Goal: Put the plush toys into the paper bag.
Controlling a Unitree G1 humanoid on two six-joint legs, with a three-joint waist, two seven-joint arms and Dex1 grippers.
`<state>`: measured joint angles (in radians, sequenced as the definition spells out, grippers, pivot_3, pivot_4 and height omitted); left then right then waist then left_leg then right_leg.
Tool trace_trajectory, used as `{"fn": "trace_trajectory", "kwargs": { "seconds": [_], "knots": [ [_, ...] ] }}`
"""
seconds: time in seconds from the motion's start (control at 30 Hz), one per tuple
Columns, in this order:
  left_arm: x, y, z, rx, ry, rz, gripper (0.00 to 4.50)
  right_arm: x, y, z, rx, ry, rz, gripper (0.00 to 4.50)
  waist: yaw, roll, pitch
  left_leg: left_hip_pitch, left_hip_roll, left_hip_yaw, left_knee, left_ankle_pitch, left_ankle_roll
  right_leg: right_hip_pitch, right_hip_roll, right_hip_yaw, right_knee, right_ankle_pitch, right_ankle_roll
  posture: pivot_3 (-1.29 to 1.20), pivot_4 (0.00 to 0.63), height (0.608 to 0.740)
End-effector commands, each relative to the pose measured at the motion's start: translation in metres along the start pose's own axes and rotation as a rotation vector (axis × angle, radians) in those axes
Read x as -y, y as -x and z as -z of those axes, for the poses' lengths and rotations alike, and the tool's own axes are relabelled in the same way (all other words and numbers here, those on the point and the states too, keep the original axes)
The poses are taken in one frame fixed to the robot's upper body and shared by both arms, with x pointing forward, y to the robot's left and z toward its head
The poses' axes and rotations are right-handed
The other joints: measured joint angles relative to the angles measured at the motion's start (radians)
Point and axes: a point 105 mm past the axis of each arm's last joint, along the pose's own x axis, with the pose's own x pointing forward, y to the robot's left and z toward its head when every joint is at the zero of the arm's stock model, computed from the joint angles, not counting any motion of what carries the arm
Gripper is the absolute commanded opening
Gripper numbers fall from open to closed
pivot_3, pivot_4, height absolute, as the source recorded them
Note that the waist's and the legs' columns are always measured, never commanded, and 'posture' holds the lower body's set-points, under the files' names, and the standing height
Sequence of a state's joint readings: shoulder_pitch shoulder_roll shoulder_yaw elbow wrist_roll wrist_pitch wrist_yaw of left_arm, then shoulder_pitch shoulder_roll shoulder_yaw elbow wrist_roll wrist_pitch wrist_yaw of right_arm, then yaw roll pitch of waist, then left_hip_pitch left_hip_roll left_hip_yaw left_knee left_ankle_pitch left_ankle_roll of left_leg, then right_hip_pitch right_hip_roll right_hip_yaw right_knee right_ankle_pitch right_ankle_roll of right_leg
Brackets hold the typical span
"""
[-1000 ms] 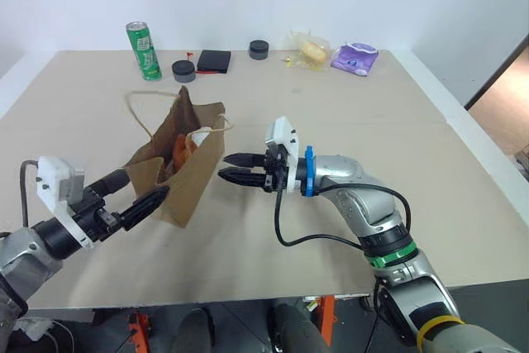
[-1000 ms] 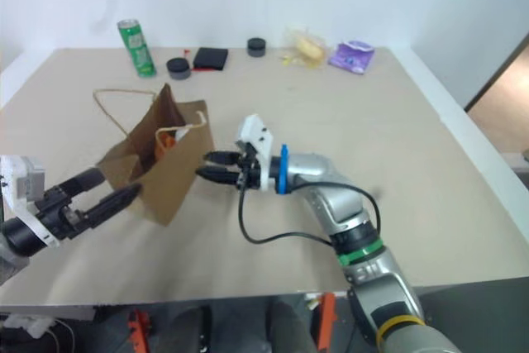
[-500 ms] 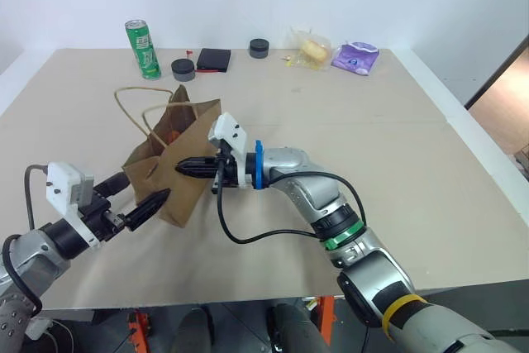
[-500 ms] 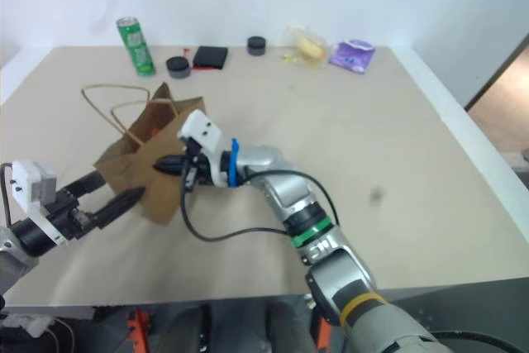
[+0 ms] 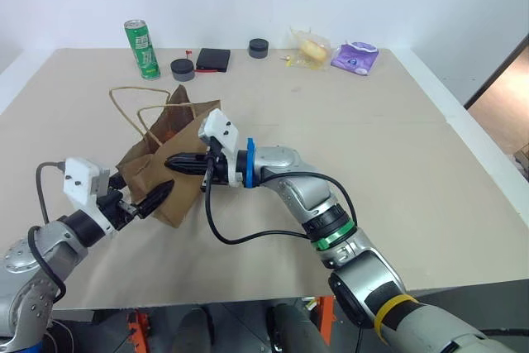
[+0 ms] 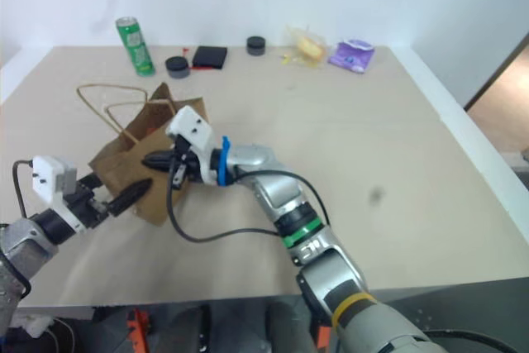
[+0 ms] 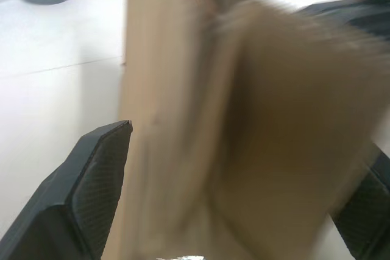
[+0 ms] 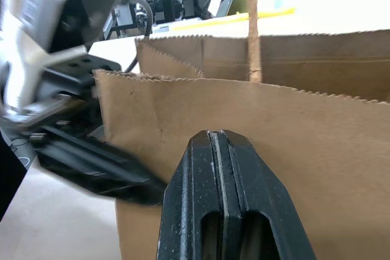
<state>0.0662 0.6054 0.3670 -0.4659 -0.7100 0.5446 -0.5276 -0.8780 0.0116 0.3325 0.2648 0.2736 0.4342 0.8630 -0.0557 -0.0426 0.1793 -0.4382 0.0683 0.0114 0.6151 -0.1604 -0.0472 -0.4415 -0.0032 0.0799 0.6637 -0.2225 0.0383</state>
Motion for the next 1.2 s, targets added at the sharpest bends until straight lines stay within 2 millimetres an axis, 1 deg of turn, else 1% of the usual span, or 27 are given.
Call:
{"fn": "trace_trajectory", "kwargs": {
  "seconds": [0.03, 0.13, 0.17, 0.2, 0.23, 0.3, 0.37, 0.43, 0.47, 0.5, 0.53, 0.57, 0.6, 0.63, 0.67, 0.7, 0.77, 0.8, 0.9, 0.97, 1.07, 1.2],
  "knots": [
    [-0.001, -0.004, -0.008, 0.046, -0.017, -0.003, 2.67, -0.002, 0.008, -0.02, 0.074, 0.025, -0.008, 0.0, 0.002, 0.0, 0.0, 0.0, 0.0, 0.0, 0.0, 0.0, 0.0, 0.0, 0.0, 0.0, 0.0, 0.0, 0.0, 0.0, 0.15, 0.74],
    [0.0, -0.006, -0.009, 0.06, -0.013, 0.007, 1.26, -0.002, 0.013, -0.021, 0.076, 0.025, -0.009, 0.0, 0.003, 0.0, 0.0, 0.0, 0.0, 0.0, 0.0, 0.0, 0.0, 0.0, 0.0, 0.0, 0.0, 0.0, 0.0, 0.0, 0.15, 0.74],
    [0.001, -0.007, -0.009, 0.063, -0.012, 0.01, 0.6, -0.002, 0.015, -0.022, 0.077, 0.026, -0.01, 0.0, 0.003, 0.0, 0.0, 0.0, 0.0, 0.0, 0.0, 0.0, 0.0, 0.0, 0.0, 0.0, 0.0, 0.0, 0.0, 0.0, 0.15, 0.74],
    [0.001, -0.008, -0.009, 0.064, -0.011, 0.013, 0.13, -0.002, 0.016, -0.023, 0.079, 0.026, -0.011, 0.0, 0.004, 0.0, 0.0, 0.0, 0.0, 0.0, 0.0, 0.0, 0.0, 0.0, 0.0, 0.0, 0.0, 0.0, 0.0, 0.0, 0.15, 0.74],
    [0.001, -0.008, -0.009, 0.066, -0.009, 0.016, 0.06, -0.002, 0.019, -0.025, 0.086, 0.025, -0.012, 0.0, 0.004, 0.0, 0.0, 0.0, 0.0, 0.0, 0.0, 0.0, 0.0, 0.0, 0.0, 0.0, 0.0, 0.0, 0.0, 0.0, 0.15, 0.74],
    [0.002, -0.01, -0.01, 0.073, -0.008, 0.024, 0.06, -0.001, 0.031, -0.033, 0.11, 0.025, -0.019, 0.0, 0.005, 0.0, 0.0, 0.0, 0.0, 0.0, 0.0, 0.0, 0.0, 0.0, 0.0, 0.0, 0.0, 0.0, 0.0, 0.0, 0.15, 0.74],
    [0.003, -0.01, -0.012, 0.083, -0.007, 0.035, 0.06, 0.001, 0.05, -0.042, 0.135, 0.014, -0.037, 0.0, 0.007, 0.0, 0.0, 0.0, 0.0, 0.0, 0.0, 0.0, 0.0, 0.0, 0.0, 0.0, 0.0, 0.0, 0.0, 0.0, 0.15, 0.74],
    [0.007, -0.011, -0.015, 0.093, -0.02, 0.061, 0.06, 0.004, 0.076, -0.054, 0.16, -0.016, -0.064, 0.0, 0.009, 0.0, 0.0, -0.001, 0.0, 0.0, 0.0, 0.0, 0.0, 0.0, 0.0, 0.0, 0.0, 0.0, 0.0, 0.0, 0.15, 0.74],
    [0.011, -0.011, -0.018, 0.098, -0.023, 0.097, 0.0, 0.003, 0.101, -0.06, 0.15, -0.034, -0.11, 0.66, 0.011, 0.0, 0.0, -0.001, 0.0, 0.0, 0.001, 0.0, 0.0, 0.001, 0.0, 0.0, 0.0, 0.0, 0.001, 0.0, 0.15, 0.74],
    [0.015, -0.011, -0.019, 0.1, -0.024, 0.122, 0.0, 0.001, 0.118, -0.065, 0.143, -0.044, -0.145, 0.94, 0.015, 0.0, 0.001, -0.001, -0.001, -0.001, 0.001, 0.0, 0.0, 0.001, 0.0, 0.0, 0.0, 0.0, 0.001, 0.0, 0.15, 0.74],
    [0.021, -0.011, -0.021, 0.104, -0.034, 0.168, 0.0, 0.004, 0.141, -0.071, 0.127, -0.057, -0.158, 1.51, 0.017, 0.0, 0.001, -0.002, -0.001, -0.001, 0.002, 0.0, 0.0, 0.002, -0.001, 0.0, 0.0, -0.001, 0.002, 0.0, 0.15, 0.74],
    [0.024, -0.011, -0.022, 0.105, -0.041, 0.198, 0.0, 0.006, 0.156, -0.076, 0.117, -0.065, -0.162, 1.94, 0.019, 0.001, 0.002, -0.002, -0.002, -0.001, 0.002, 0.0, 0.0, 0.002, -0.003, 0.0, 0.0, -0.002, 0.003, 0.0, 0.15, 0.74],
    [0.028, -0.011, -0.024, 0.107, -0.043, 0.242, 0.0, 0.008, 0.174, -0.079, 0.094, -0.074, -0.163, 2.47, 0.018, 0.001, 0.002, -0.002, -0.003, 0.0, 0.002, 0.0, 0.0, 0.002, -0.004, 0.001, 0.0, -0.002, 0.003, 0.0, 0.15, 0.74],
    [0.031, -0.01, -0.025, 0.108, -0.043, 0.272, 0.0, 0.009, 0.185, -0.082, 0.08, -0.081, -0.166, 2.47, 0.012, 0.001, 0.002, -0.002, -0.003, 0.002, 0.002, 0.0, 0.0, 0.001, -0.004, 0.002, 0.0, -0.002, 0.004, 0.0, 0.15, 0.74],
    [0.034, -0.011, -0.026, 0.102, -0.047, 0.308, 0.0, 0.011, 0.198, -0.084, 0.054, -0.079, -0.16, 3.23, 0.01, 0.002, 0.003, -0.001, -0.003, 0.002, 0.002, -0.001, 0.001, 0.002, -0.004, 0.002, 0.0, -0.002, 0.003, 0.0, 0.15, 0.74],
    [0.036, -0.011, -0.027, 0.094, -0.053, 0.342, 0.0, 0.014, 0.208, -0.085, 0.031, -0.075, -0.151, 3.54, 0.008, 0.002, 0.003, -0.001, -0.003, 0.002, 0.001, -0.001, 0.002, 0.001, -0.003, 0.002, 0.0, -0.002, 0.003, 0.0, 0.15, 0.74],
    [0.047, -0.013, -0.029, 0.06, -0.074, 0.478, 0.0, 0.023, 0.23, -0.09, -0.039, -0.05, -0.098, 4.27, 0.002, 0.002, 0.003, 0.001, -0.002, 0.002, 0.001, -0.002, 0.004, 0.001, -0.002, 0.002, 0.0, -0.002, 0.002, 0.0, 0.15, 0.74],
    [0.052, -0.014, -0.03, 0.038, -0.088, 0.54, 0.0, 0.026, 0.238, -0.092, -0.07, -0.036, -0.079, 4.41, 0.001, 0.003, 0.003, 0.001, -0.002, 0.002, 0.001, -0.002, 0.005, 0.001, -0.001, 0.002, 0.0, -0.003, 0.001, 0.0, 0.15, 0.74],
    [0.061, -0.013, -0.028, -0.033, -0.11, 0.686, 0.0, 0.028, 0.253, -0.093, -0.141, 0.001, -0.056, 4.41, 0.0, 0.005, 0.004, 0.0, -0.002, 0.001, 0.001, -0.002, 0.005, 0.0, 0.0, 0.002, 0.001, -0.003, 0.001, 0.0, 0.15, 0.74],
    [0.063, -0.013, -0.027, -0.06, -0.113, 0.737, 0.0, 0.028, 0.257, -0.094, -0.156, 0.014, -0.048, 4.41, -0.001, 0.006, 0.005, 0.0, -0.002, 0.002, 0.001, -0.003, 0.005, 0.0, 0.0, 0.003, 0.001, -0.003, 0.002, 0.0, 0.15, 0.74],
    [0.065, -0.012, -0.027, -0.112, -0.13, 0.825, 0.0, 0.024, 0.266, -0.102, -0.181, 0.052, -0.029, 4.41, -0.002, 0.007, 0.006, 0.0, -0.003, 0.003, 0.001, -0.003, 0.005, 0.0, 0.0, 0.005, 0.001, -0.004, 0.004, 0.0, 0.15, 0.74],
    [0.062, -0.015, -0.028, -0.132, -0.126, 0.868, 0.0, 0.011, 0.269, -0.108, -0.203, 0.073, -0.05, 4.41, 0.005, 0.008, 0.007, -0.001, -0.003, 0.003, 0.001, -0.004, 0.005, -0.001, -0.001, 0.004, 0.001, -0.006, 0.004, 0.0, 0.15, 0.74]
  ]
}}
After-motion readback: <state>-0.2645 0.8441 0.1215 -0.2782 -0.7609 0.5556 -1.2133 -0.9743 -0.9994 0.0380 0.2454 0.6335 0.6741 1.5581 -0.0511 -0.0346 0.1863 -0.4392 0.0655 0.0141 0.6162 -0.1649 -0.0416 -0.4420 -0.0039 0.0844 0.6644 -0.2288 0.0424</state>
